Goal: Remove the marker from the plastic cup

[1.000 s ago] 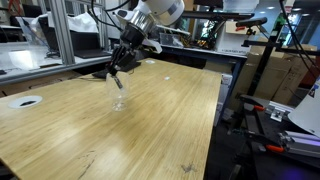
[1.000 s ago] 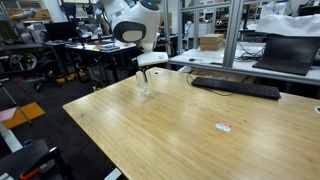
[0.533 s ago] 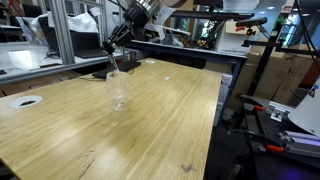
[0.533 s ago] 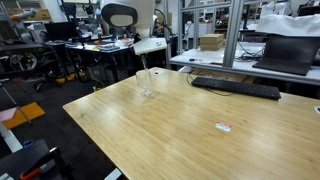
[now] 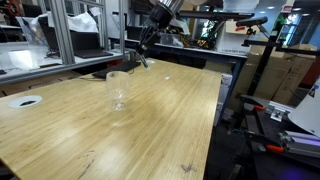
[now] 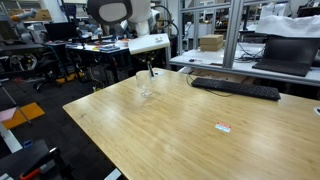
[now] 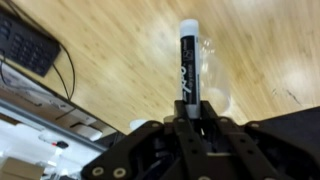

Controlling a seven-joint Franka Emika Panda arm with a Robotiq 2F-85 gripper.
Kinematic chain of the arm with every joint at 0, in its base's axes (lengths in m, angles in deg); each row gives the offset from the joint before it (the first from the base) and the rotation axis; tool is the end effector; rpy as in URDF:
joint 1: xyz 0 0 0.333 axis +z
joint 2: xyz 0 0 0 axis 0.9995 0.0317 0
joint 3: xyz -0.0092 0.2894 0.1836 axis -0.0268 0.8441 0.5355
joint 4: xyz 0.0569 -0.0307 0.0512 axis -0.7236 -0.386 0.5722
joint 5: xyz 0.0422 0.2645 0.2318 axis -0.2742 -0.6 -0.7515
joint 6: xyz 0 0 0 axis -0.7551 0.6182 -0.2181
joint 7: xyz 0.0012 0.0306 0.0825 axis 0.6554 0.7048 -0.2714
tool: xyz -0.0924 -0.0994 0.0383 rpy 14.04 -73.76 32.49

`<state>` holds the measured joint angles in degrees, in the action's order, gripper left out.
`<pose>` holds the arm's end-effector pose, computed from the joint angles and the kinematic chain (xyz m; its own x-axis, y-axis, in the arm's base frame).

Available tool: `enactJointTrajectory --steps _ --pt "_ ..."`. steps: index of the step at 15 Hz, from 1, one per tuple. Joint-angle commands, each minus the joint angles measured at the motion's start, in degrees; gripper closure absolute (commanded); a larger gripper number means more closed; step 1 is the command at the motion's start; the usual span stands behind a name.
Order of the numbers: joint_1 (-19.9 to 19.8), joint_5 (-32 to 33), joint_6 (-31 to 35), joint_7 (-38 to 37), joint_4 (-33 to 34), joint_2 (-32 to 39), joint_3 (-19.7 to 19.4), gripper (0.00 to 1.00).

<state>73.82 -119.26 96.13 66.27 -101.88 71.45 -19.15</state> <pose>0.5650 0.0577 0.3316 0.4729 0.7267 0.4983 0.7908 -0.5995 0.1237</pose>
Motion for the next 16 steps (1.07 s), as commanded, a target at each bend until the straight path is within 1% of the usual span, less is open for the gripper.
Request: enactJointTrajectory --steps 1,2,4,7,11,12,13,15,16 --pt "4.9 14.1 -0.9 -15.9 -3.2 0.7 -8.8 0.95" --pt "6.8 17.4 -2.6 -19.5 -2.8 1.9 -11.9 0.95" --pt "7.1 22.2 -6.0 -24.5 -0.6 5.1 -13.6 0.95" --pt "6.8 24.9 -10.2 -28.3 3.8 10.2 -13.2 0.95" --pt "6.5 25.4 -13.3 -29.8 10.0 15.9 -11.8 0.95" --pt "6.1 25.0 -13.1 -29.5 11.1 16.9 -11.2 0.64" --pt "5.8 24.7 -12.9 -29.3 12.0 17.7 -10.7 0.55" --pt "5.1 23.9 -12.1 -28.6 13.0 18.8 -9.5 0.44" --pt "4.6 23.5 -11.7 -28.3 13.3 19.1 -8.9 0.35"
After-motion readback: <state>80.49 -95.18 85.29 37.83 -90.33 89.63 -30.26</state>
